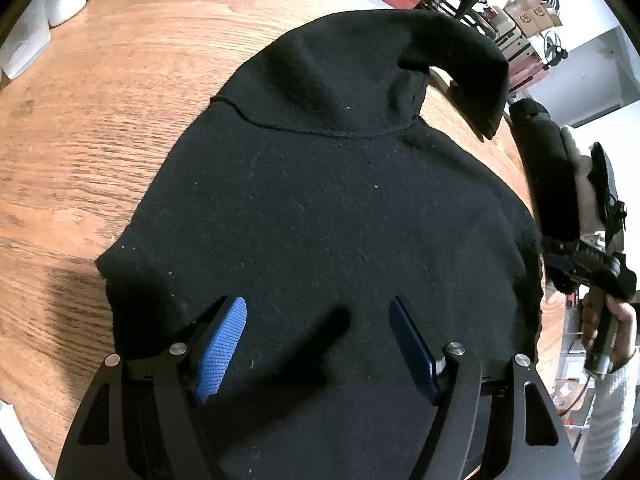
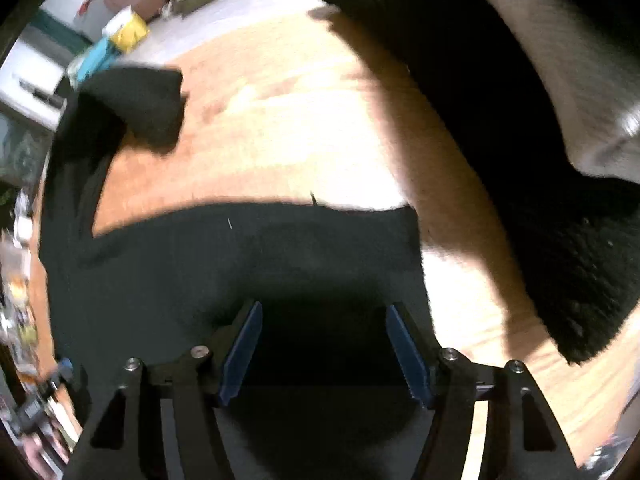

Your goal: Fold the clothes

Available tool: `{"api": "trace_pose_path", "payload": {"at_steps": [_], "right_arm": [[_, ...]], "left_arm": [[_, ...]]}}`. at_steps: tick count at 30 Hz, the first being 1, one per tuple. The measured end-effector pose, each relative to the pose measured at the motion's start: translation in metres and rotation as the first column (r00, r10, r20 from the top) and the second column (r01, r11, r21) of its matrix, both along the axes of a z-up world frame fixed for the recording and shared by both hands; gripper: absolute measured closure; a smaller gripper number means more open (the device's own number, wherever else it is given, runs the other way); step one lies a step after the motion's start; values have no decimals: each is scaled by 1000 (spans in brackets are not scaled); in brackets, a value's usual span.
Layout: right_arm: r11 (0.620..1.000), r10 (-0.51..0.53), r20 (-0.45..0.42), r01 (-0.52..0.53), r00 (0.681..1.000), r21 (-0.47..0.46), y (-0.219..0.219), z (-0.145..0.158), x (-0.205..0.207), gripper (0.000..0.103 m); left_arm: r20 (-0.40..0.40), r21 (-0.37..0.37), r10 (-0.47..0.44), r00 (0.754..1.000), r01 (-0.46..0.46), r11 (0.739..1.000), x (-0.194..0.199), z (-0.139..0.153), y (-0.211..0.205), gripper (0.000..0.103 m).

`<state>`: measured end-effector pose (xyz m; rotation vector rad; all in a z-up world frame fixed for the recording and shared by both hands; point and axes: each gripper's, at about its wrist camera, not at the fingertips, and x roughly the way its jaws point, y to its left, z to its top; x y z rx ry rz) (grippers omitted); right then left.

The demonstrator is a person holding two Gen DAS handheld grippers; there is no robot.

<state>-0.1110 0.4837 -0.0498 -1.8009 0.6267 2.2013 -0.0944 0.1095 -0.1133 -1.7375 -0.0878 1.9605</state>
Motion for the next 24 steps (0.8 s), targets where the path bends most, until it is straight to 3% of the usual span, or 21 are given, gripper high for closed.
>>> {"api": "trace_pose_path", "payload": {"at_steps": [4,8,10,12,15,19,22,24], "right_arm": [[999,8,-64,-12,998,-50,9,-2,-12,35],[992,26,48,-32,998,124,12,-39,-41,35],[988,14,59,-24,998,155,19,-46,-42,27],[991,18,26,-21,999,135,24,-42,-35,29],[983,109,-22,-104,994,152,21,-31,-29,31],[942,260,-42,-243,965,232,18,-15,-26,38],[936,291,-20,-281,956,214,24,-13,-28,53],[931,309,-5,-301,951,205,27,-17,-36,55]], "left_arm": [[-1,0,-2,1000,2,1000,-1,0,0,29],[-4,8,-6,1000,6,1000,-4,3,-1,29],[-50,30,1,999,1,1000,-15,16,-6,29],[-96,53,8,995,-3,999,-25,29,-11,29],[-163,88,21,986,-7,996,-42,49,-19,29],[-245,125,38,969,-7,992,-64,73,-27,29],[-211,70,-3,977,18,997,-86,58,-12,29],[-182,43,-34,983,43,998,-94,47,0,29]]}}
